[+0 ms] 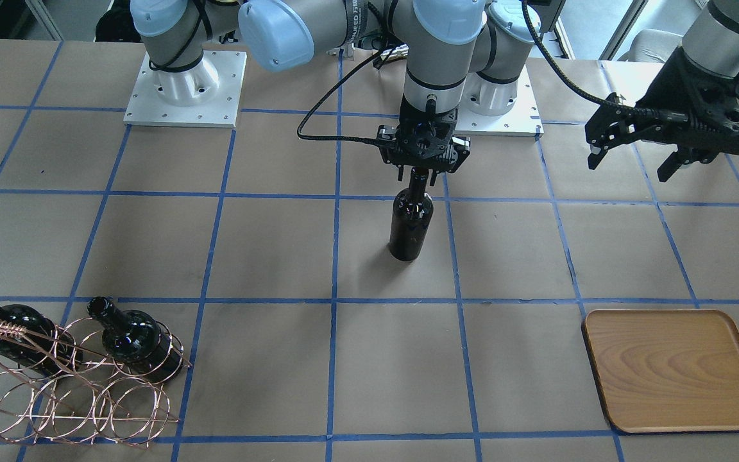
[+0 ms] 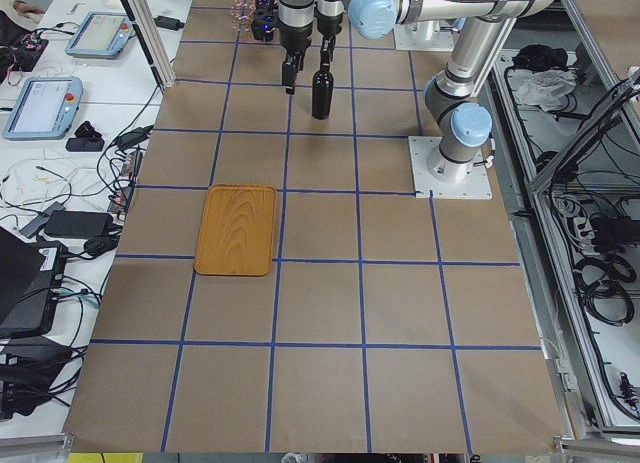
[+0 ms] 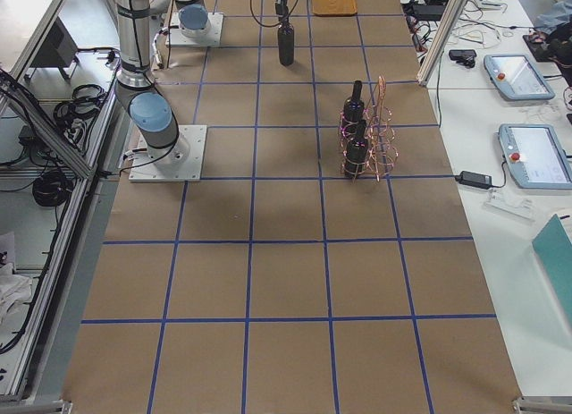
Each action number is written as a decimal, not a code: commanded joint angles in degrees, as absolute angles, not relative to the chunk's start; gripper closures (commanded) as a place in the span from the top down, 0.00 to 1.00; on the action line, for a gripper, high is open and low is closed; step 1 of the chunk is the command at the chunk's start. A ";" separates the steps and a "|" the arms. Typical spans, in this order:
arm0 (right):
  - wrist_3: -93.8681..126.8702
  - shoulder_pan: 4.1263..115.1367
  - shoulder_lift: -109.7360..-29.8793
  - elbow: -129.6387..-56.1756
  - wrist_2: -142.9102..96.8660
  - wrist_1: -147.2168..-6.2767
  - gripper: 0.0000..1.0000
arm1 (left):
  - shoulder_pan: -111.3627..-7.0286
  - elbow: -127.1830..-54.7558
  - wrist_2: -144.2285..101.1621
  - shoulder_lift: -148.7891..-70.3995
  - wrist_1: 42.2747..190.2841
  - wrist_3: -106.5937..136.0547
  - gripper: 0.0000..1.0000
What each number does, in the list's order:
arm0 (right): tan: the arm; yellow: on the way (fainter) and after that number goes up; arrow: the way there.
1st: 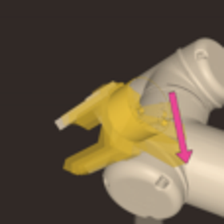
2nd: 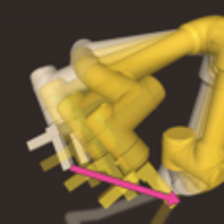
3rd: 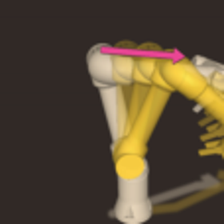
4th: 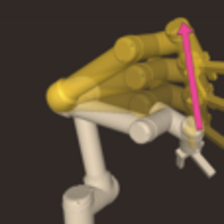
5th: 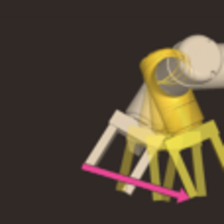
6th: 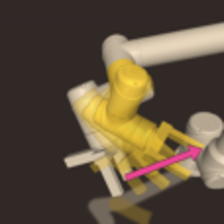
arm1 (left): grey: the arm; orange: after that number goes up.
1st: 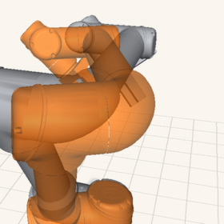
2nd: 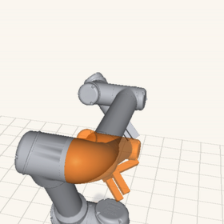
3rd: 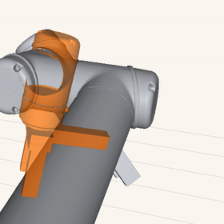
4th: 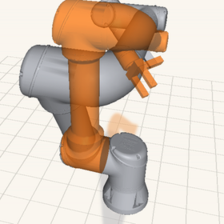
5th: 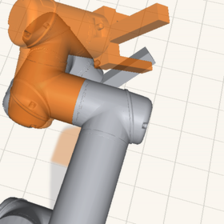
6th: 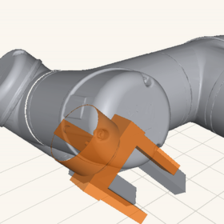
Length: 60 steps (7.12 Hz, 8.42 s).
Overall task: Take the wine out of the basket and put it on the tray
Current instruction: 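Carry the bottle toward the tray with the right gripper, then stand the bottle on the table and open the right gripper, then close the left gripper on the bottle neck while the right arm returns, then carry the bottle with the left gripper over the wooden tray, then lower the bottle onto the tray with the left gripper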
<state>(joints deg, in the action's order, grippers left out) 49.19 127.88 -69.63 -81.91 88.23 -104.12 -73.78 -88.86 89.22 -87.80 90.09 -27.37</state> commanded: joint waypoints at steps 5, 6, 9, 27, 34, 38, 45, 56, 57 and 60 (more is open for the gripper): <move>39.01 123.95 -78.73 -81.56 89.20 -103.12 1.00 | -74.96 -88.68 89.21 -87.28 89.91 -26.72 1.00; 34.50 119.40 -80.49 -81.65 89.12 -99.27 1.00 | -75.93 -88.77 89.30 -86.84 90.17 -23.67 1.00; 13.33 102.10 -85.32 -82.09 88.60 -89.41 1.00 | -85.12 -88.86 88.94 -86.83 91.49 -9.52 1.00; 8.70 94.13 -87.10 -83.50 90.53 -93.34 1.00 | -100.46 -100.63 87.72 -93.87 81.12 9.49 0.66; 8.70 94.13 -87.10 -83.50 90.53 -93.34 1.00 | -100.37 -100.55 86.92 -94.31 81.47 9.32 0.00; 7.39 94.13 -86.92 -83.50 90.44 -93.08 1.00 | -99.24 -95.74 91.03 -94.13 82.87 7.74 0.00; 5.18 94.13 -87.01 -83.50 90.44 -93.16 1.00 | -73.60 -78.08 91.06 -101.23 89.56 -18.58 0.00; 5.63 94.13 -87.01 -83.50 90.35 -93.16 1.00 | -60.56 -66.36 92.81 -118.12 83.85 -36.56 0.00; 5.63 94.13 -87.01 -83.50 90.35 -93.16 1.00 | -60.56 -66.44 92.46 -118.30 83.85 -36.21 0.00; 5.63 94.13 -87.01 -83.50 90.35 -93.08 1.00 | -60.56 -66.53 92.37 -118.83 83.76 -36.12 0.38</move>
